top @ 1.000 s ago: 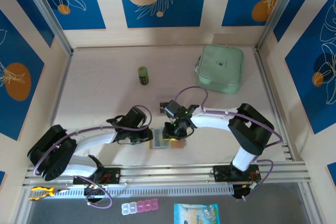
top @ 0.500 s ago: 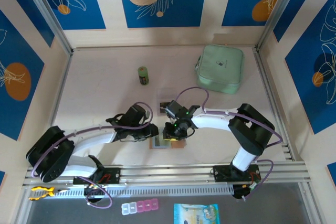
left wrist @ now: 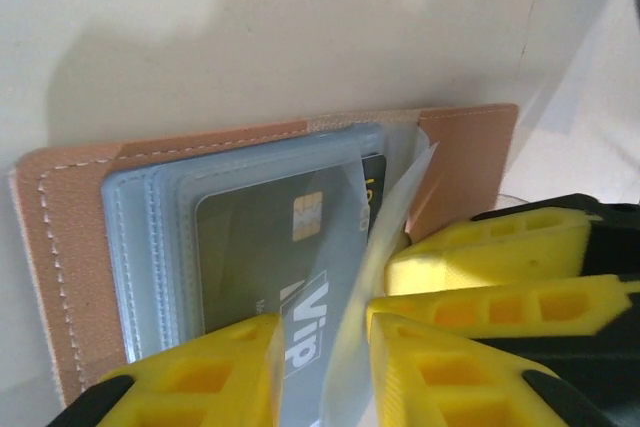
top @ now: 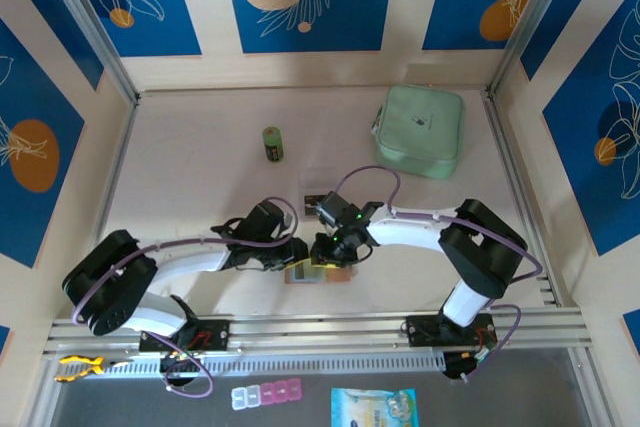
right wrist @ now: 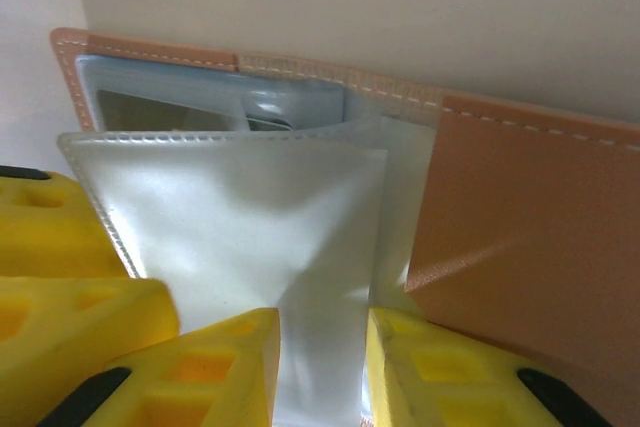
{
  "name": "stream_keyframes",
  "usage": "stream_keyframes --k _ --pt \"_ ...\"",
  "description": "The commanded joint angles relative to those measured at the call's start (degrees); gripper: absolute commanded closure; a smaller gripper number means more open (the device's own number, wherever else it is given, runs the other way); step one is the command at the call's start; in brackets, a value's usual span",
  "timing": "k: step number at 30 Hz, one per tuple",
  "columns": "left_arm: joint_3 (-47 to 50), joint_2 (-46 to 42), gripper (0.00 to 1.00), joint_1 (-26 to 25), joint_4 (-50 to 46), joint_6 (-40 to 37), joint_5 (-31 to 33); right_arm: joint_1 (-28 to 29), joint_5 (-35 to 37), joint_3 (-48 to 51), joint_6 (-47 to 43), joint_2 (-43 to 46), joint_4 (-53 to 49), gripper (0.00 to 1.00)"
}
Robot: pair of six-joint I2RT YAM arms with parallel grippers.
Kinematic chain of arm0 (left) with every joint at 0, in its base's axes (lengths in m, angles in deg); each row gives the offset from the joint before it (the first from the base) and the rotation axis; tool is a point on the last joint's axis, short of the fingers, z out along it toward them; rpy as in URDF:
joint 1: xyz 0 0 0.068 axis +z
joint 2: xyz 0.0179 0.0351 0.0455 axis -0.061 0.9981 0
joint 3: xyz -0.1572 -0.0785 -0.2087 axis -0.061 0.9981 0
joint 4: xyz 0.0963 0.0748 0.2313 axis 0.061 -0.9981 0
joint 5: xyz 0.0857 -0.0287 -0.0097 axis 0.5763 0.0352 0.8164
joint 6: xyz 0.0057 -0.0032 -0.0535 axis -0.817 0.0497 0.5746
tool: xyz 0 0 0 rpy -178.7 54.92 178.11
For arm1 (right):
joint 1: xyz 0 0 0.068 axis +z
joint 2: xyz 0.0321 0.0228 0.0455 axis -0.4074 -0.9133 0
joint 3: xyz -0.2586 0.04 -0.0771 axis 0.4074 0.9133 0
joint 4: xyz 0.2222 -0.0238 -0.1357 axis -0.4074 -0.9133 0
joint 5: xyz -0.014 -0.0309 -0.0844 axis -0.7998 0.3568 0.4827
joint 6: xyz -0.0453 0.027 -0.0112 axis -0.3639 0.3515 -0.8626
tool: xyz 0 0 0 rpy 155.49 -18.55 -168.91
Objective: Take the credit cards out of the card holder
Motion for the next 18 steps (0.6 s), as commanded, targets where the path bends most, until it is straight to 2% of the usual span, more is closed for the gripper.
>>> stream_keyframes --k 1,12,18 --pt "-1.41 0.25 0.72 -0.82 1.25 1.06 -0.80 -0.23 0.87 0.48 -0.13 2.93 -2.10 0.70" --pt "-4.77 1.30 0.72 -2.00 -0.54 1.03 -0.34 -1.19 5.76 0.64 -2.32 7.69 -8.90 0.70" --pt "-8.60 4.79 0.64 -3.88 -0.71 0.99 0.00 -1.77 9.24 1.65 -3.61 10.87 -12.99 0.70"
